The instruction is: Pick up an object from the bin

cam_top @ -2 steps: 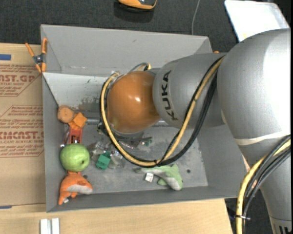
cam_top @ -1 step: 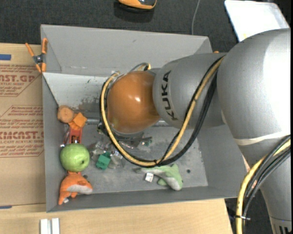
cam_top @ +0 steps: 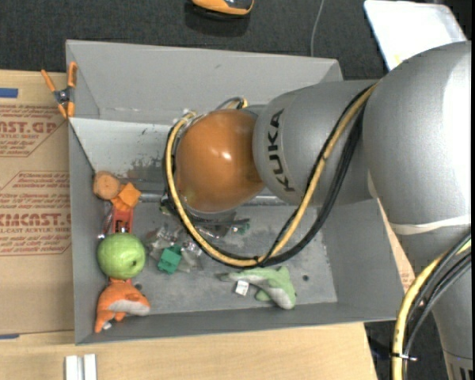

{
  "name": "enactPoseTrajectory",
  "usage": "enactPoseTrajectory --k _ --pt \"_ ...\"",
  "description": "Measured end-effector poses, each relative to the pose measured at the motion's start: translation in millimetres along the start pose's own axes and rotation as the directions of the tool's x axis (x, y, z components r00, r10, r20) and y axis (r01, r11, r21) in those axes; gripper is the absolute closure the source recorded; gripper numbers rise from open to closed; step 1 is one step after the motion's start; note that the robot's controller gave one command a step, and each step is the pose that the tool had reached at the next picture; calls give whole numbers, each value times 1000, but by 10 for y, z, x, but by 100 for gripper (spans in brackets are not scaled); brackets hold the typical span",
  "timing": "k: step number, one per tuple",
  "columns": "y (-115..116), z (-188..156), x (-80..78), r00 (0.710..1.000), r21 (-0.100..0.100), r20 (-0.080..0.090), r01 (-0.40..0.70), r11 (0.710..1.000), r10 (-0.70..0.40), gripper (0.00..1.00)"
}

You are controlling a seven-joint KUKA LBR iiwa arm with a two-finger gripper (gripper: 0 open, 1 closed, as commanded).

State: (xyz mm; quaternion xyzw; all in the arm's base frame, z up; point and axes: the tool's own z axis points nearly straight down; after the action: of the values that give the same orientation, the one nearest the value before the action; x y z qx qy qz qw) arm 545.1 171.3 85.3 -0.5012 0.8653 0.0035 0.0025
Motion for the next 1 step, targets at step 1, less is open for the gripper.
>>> enactPoseTrajectory --k 1 --pt "-7 -187 -10 1000 3 3 0 1000 0 100"
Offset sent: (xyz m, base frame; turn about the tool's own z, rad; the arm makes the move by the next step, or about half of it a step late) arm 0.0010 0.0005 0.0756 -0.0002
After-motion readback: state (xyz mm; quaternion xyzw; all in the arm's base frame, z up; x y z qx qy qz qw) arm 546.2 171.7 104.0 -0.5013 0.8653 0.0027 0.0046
